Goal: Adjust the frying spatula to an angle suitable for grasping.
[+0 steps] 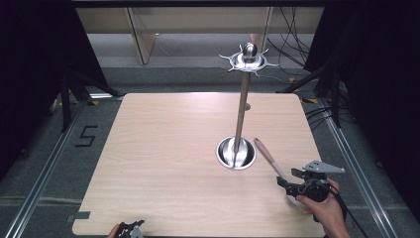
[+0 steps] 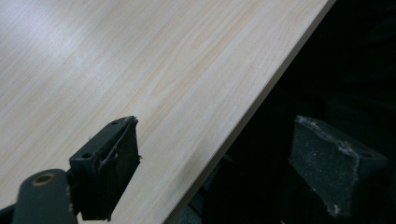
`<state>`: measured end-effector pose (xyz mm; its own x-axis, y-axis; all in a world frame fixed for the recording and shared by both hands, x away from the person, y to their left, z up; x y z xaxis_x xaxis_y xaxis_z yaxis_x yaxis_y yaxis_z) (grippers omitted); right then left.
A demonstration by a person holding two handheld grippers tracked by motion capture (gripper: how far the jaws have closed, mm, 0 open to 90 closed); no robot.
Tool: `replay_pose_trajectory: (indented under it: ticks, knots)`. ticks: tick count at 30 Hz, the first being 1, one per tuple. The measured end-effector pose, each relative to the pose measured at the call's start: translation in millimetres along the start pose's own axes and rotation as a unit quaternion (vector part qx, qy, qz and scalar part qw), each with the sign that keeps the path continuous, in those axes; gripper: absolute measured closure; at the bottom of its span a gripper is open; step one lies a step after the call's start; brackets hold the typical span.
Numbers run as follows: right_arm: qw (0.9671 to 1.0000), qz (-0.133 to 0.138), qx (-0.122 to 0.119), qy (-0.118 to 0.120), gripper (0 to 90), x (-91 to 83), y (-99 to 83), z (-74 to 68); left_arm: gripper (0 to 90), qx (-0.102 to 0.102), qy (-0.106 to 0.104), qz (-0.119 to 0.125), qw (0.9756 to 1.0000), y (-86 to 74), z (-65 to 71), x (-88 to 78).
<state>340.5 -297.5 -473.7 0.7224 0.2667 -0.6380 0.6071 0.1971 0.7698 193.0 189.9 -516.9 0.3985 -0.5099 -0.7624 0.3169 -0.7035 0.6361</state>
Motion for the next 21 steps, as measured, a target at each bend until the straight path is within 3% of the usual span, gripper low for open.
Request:
replay_pose_trajectory:
  ticks: [1,3,4,5,6,9,10,12,14,16,19,20,21]
  knots:
    - [0.9999,-0.008,0.013,-0.007,31.4,-0.5,1.7,-2.7,14.9,0.000,0.000,0.000,1.0000,0.0,0.0,0.0]
    - [0.9999,-0.003,0.010,-0.005,31.6,1.5,3.7,-3.2,14.9,-0.004,-0.001,0.005,1.0000,-0.1,0.1,2.3]
    - [1.0000,-0.005,-0.002,-0.004,31.8,3.1,6.8,-2.0,14.9,-0.004,0.003,0.004,1.0000,-0.2,-0.2,2.0]
    - [1.0000,-0.003,0.003,-0.006,31.9,4.4,9.3,-4.4,14.9,-0.003,0.007,0.004,1.0000,-0.2,-0.2,1.0]
    - [0.9998,-0.005,-0.017,-0.009,31.9,8.2,16.2,-4.1,14.9,-0.004,0.003,0.005,1.0000,-0.2,0.0,0.6]
    - [0.9998,-0.017,-0.002,-0.011,31.8,11.9,23.4,-10.6,14.9,-0.001,-0.008,0.002,1.0000,-0.2,-0.3,0.8]
    - [0.9993,-0.029,-0.019,-0.014,30.5,16.6,29.2,-10.9,14.9,-0.002,-0.004,0.002,1.0000,-0.4,-0.5,0.5]
    - [0.9991,-0.034,-0.019,-0.019,29.4,19.3,32.2,-12.5,14.9,-0.001,-0.005,0.003,1.0000,-0.3,-0.4,0.3]
    - [0.9975,-0.062,-0.022,-0.025,26.9,24.7,37.3,-15.7,14.9,0.000,-0.004,0.003,1.0000,-0.2,-0.2,-0.3]
    - [0.9959,-0.066,-0.057,-0.025,26.2,33.3,41.2,-12.4,14.9,-0.002,-0.004,0.003,1.0000,-0.3,-0.7,0.1]
    - [0.9948,-0.083,-0.052,-0.028,26.9,37.3,44.5,-14.2,14.9,-0.001,-0.008,0.002,1.0000,-0.4,-0.3,0.7]
    - [0.9957,-0.083,-0.019,-0.036,28.6,44.9,45.5,-20.7,14.9,-0.001,-0.006,0.002,1.0000,-0.4,-0.2,0.5]
    - [0.9957,-0.083,-0.019,-0.036,28.6,44.9,45.5,-20.7,14.9,-0.001,-0.006,0.002,1.0000,-0.4,-0.2,0.5]
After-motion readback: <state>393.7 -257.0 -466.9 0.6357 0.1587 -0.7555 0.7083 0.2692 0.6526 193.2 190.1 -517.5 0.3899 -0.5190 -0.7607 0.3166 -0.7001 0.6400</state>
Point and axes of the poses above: each handheld gripper's, and its own axes: x roughly forward along the jaws, y roughly out of its top, z roughly to its right, the point moved 2 cm from there along x, roughly forward along the jaws, and after that the axes turned 13 degrees about -y, right-handed, at the moved point
